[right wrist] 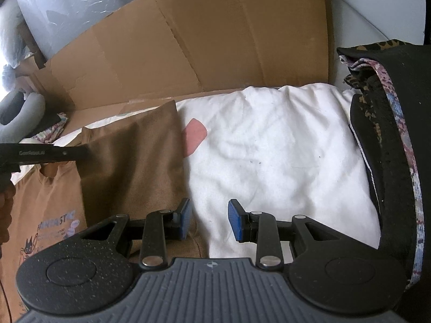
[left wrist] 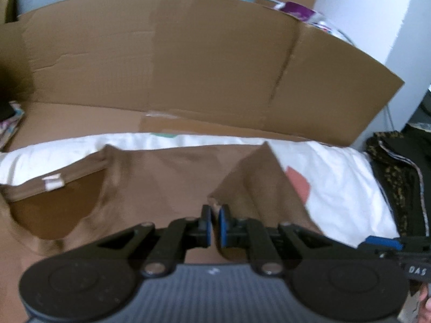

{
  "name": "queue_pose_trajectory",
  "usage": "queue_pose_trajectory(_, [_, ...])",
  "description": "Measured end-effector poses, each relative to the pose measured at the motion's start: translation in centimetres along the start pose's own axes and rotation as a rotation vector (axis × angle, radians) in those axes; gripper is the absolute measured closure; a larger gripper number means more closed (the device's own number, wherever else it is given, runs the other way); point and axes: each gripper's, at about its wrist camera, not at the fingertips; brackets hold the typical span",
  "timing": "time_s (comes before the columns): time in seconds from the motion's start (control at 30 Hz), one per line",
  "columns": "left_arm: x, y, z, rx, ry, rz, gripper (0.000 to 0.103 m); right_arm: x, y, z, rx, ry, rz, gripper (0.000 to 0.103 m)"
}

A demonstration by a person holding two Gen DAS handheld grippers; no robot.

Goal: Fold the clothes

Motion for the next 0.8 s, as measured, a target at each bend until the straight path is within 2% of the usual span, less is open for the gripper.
queue_pose_trajectory(0.1, [-0.2,0.2,-1.3,0.022,0.026,0.014,0.089,0.3,-0.2,-0.4,0.001,0.008,0.003,0.066])
queue_pose_trajectory(0.17, [-0.4,0.2,-2.0,0.023,0.038,0.021,0.073,0.6,-0.4,-0.6,0.003,0.014,0.010,0.066])
queue_pose_trajectory(0.23, [-0.7,0.0,-2.7,0.017,0.042,0.019,0.066,1.1,-0.5,-0.8,0.003,0.022,0.021,0.066])
queue_pose_trajectory(0.37, [-1.2,-0.6,-3.6,-0.003,0.054,0.014,0.060,2.2,-1.2,-1.1,-0.002,0.035,0.030,0.066])
queue_pose_trajectory(0.67, [-2.0,-3.0,-4.0,-0.050,0.084,0.005,0.062,5.1,-3.8,-2.2,0.004,0.093,0.030,0.066])
queue_pose_trajectory(0.8, [-2.1,-3.3,-4.8,-0.071,0.131,0.029,0.064,6.2,-5.6,-2.7,0.003,0.104,0.026,0.066])
Point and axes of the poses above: each gripper's, at about its wrist camera, not at the fingertips, and y roughly against the way its jaws point, z to its right, x to its top
